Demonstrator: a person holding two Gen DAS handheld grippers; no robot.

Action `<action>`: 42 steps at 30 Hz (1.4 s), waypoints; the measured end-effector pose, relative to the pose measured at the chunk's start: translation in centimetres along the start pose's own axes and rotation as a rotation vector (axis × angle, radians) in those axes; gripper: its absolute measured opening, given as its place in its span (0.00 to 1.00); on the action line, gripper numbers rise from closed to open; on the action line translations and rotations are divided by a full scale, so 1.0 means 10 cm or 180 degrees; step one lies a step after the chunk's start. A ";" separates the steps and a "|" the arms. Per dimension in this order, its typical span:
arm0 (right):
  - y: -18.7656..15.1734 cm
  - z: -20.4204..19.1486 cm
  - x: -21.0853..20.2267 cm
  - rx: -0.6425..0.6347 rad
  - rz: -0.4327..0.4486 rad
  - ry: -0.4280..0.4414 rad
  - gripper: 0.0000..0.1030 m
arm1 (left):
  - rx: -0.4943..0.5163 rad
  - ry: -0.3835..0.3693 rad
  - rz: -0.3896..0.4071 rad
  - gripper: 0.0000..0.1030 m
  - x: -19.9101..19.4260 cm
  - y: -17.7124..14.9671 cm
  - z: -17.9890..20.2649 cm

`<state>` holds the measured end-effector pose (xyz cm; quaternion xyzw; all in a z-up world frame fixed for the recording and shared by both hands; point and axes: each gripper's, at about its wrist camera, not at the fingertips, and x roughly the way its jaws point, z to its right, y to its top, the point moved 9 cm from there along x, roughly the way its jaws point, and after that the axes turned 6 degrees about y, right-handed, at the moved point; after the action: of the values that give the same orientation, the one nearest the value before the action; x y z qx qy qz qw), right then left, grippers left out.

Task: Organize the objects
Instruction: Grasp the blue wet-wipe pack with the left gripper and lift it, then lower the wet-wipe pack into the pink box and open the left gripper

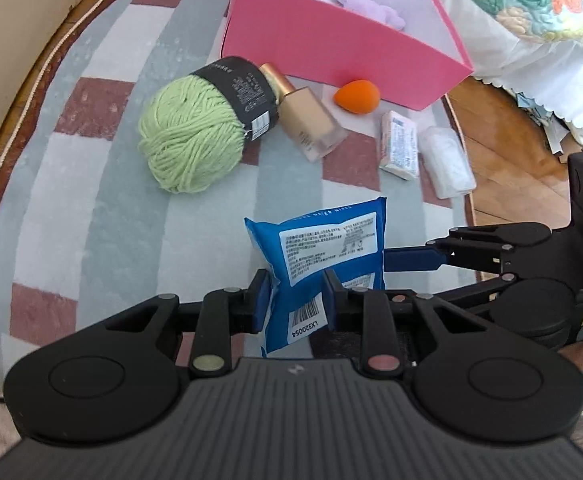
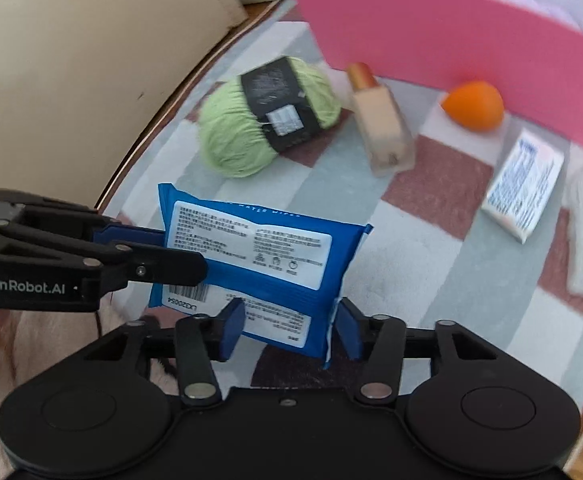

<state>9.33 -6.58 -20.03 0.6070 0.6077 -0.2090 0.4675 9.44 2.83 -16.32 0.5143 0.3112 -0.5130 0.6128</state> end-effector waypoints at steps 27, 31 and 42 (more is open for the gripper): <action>1.01 -0.49 -1.61 -0.0680 0.0816 -0.0392 0.73 | 0.0402 -0.0112 0.0838 0.28 -1.46 1.10 0.67; 1.30 -0.37 -1.74 -0.0751 0.0936 -0.0498 0.74 | 0.0439 -0.0055 0.0956 0.28 -1.49 1.43 0.74; 2.16 0.49 -1.39 -0.0674 0.0984 -0.0649 0.75 | 0.0339 0.0074 0.0946 0.28 -0.67 2.47 0.68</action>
<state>28.59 -14.40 -4.17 0.6162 0.4755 -0.1302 0.6142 29.99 -2.95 -0.68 0.5923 0.2111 -0.4265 0.6502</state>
